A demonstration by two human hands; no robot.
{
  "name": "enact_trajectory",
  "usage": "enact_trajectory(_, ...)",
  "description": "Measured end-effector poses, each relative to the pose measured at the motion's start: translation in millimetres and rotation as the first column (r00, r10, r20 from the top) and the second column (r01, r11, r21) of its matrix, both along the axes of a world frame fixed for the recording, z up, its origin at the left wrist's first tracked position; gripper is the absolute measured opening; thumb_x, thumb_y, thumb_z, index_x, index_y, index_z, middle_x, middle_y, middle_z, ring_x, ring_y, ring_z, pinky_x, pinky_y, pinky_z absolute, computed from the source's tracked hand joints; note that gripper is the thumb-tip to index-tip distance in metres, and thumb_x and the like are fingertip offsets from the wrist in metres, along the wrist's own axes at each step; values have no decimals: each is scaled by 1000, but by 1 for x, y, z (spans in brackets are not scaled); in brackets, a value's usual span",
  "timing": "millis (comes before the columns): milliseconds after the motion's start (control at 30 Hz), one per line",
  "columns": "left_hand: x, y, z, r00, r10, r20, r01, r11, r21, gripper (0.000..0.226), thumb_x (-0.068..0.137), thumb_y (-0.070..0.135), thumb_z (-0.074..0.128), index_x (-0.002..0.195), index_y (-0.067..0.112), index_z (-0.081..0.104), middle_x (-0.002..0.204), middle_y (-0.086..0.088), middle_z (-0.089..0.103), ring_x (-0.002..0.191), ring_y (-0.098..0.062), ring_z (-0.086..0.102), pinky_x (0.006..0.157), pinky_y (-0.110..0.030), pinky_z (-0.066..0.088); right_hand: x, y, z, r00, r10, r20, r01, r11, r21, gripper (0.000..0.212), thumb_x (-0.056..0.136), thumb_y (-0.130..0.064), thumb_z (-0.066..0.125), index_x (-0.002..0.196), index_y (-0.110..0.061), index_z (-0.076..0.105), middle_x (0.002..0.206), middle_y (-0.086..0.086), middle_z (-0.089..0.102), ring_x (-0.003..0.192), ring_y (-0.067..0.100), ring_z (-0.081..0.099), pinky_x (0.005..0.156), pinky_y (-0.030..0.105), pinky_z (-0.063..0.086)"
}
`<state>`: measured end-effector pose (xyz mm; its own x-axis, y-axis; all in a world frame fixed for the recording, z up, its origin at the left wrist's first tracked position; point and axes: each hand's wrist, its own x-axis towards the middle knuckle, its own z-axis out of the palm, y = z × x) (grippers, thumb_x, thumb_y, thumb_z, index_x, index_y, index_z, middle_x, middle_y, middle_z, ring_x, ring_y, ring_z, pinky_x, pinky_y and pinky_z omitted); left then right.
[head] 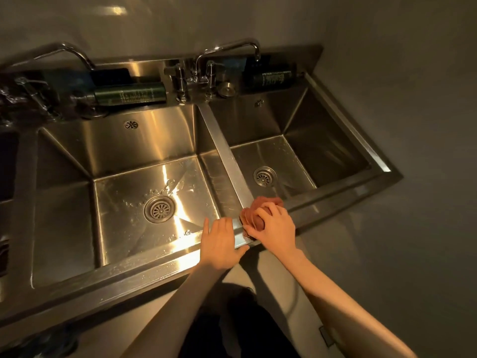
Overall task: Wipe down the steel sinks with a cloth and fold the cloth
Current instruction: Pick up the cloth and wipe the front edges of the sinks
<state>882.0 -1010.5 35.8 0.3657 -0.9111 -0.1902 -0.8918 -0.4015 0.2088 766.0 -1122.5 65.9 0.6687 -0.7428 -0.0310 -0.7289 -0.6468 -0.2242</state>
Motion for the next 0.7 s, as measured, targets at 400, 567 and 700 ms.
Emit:
enact_trajectory(400, -6, -1, -10, 996, 85, 39, -75, 975, -210, 70, 60, 56, 76, 110, 10, 61, 103, -6, 66, 93, -26, 63, 98, -54, 42, -17, -54, -1, 979, 176, -104, -173, 984, 39, 45, 71, -58, 46, 91, -28, 72, 103, 3, 62, 80, 33, 57, 63, 35, 46)
enact_trajectory(567, -23, -11, -8, 981, 192, -32, -194, 956, -218, 65, 65, 52, 72, 115, 13, 57, 110, -4, 63, 103, -26, 59, 101, -50, 37, 15, -28, 9, 927, 362, -98, -351, 929, 113, 46, 82, -56, 41, 107, -27, 66, 119, 3, 55, 104, 28, 49, 77, 29, 33)
enact_trajectory(700, -35, -17, -9, 968, 249, 37, -240, 958, -157, 72, 69, 60, 66, 120, 11, 54, 116, -6, 59, 109, -27, 54, 105, -50, 32, -9, -68, 7, 913, 387, -131, -362, 914, 181, 37, 86, -51, 54, 118, -31, 58, 129, -3, 46, 111, 22, 43, 84, 27, 31)
